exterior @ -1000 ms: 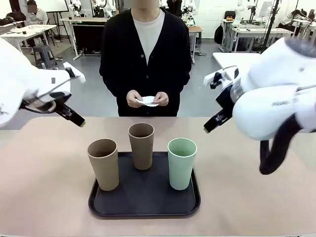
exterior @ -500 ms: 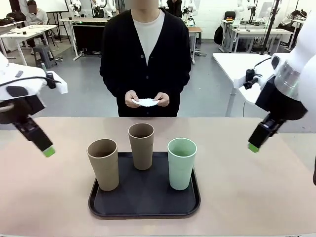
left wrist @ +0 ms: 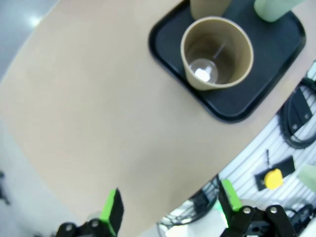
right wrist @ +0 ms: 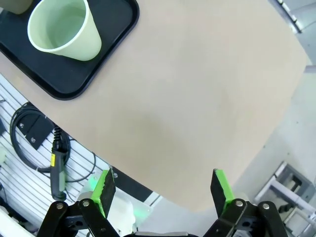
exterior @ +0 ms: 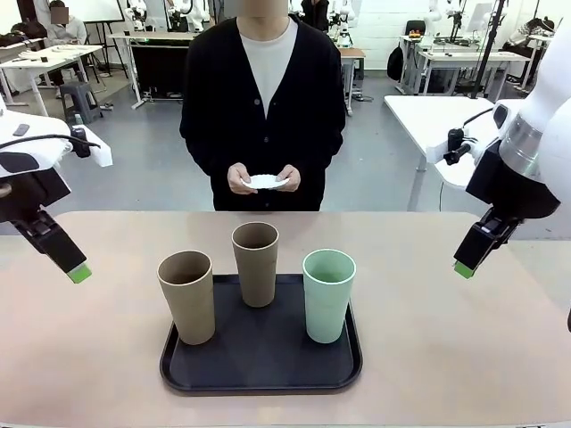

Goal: Place coasters on the table and set cups on them.
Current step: Pick up one Reusable plastic cup and place it on a coaster set by the human.

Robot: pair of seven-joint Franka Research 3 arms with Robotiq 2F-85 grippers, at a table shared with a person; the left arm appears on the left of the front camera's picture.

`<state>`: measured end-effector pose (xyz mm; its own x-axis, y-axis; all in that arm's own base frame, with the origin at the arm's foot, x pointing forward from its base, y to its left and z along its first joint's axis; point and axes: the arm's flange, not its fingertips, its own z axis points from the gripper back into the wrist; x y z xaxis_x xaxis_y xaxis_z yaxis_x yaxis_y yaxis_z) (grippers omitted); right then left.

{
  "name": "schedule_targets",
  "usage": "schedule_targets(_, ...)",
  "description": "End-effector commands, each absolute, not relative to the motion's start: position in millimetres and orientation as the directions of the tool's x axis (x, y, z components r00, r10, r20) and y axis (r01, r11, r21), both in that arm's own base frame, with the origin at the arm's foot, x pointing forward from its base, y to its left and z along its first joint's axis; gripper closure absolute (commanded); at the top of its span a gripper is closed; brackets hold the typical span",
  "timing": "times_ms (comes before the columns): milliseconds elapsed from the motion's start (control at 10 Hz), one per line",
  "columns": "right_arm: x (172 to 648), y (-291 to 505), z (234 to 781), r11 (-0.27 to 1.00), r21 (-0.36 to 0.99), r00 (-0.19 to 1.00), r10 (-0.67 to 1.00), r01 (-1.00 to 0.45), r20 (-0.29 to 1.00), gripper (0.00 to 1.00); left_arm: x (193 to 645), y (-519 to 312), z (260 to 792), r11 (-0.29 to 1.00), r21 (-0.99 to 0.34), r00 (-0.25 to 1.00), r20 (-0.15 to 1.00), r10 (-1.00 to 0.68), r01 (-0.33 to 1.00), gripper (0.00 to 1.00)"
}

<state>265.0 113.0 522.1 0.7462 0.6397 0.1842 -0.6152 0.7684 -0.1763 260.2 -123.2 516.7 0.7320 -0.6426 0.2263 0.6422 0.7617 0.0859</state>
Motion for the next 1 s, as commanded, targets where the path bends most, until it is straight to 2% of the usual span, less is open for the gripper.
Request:
schedule_targets(0, 267, 112, 520, 0.77, -0.174, 0.75, 0.637, -0.613, 0.177, 0.0, 260, -123, 517, 0.763, 0.085, 0.733, 0.228, -0.641, 0.641, 0.0)
schedule_targets(100, 278, 80, 530, 0.853, 0.17, 0.857, 0.444, -0.494, 0.263, 0.0, 274, -92, 523, 0.773, -0.156, 0.764, 0.363, -0.534, 0.615, 0.0)
schedule_targets(200, 289, 28, 535, 0.715, 0.578, 0.918, 0.272, -0.394, 0.29, 0.0, 278, -49, 531, 0.72, -0.384, 0.793, 0.471, -0.386, 0.578, 0.0)
schedule_targets(300, 303, -15, 527, 0.597, 0.75, 0.958, 0.152, -0.284, 0.242, 0.0, 283, -9, 536, 0.615, -0.554, 0.808, 0.527, -0.263, 0.562, 0.0)
schedule_targets(400, 313, -58, 512, 0.458, 0.863, 0.977, 0.08, -0.211, 0.196, 0.0, 287, 29, 530, 0.514, -0.674, 0.824, 0.554, -0.123, 0.53, 0.0)
schedule_targets(600, 317, -112, 484, 0.261, 0.958, 0.991, -0.021, -0.12, 0.13, 0.0, 293, 80, 504, 0.409, -0.816, 0.877, 0.475, 0.069, 0.409, 0.0)
schedule_targets(900, 308, -142, 471, 0.159, 0.984, 0.995, -0.053, -0.077, 0.086, 0.0, 287, 115, 480, 0.335, -0.902, 0.919, 0.347, 0.186, 0.272, 0.0)
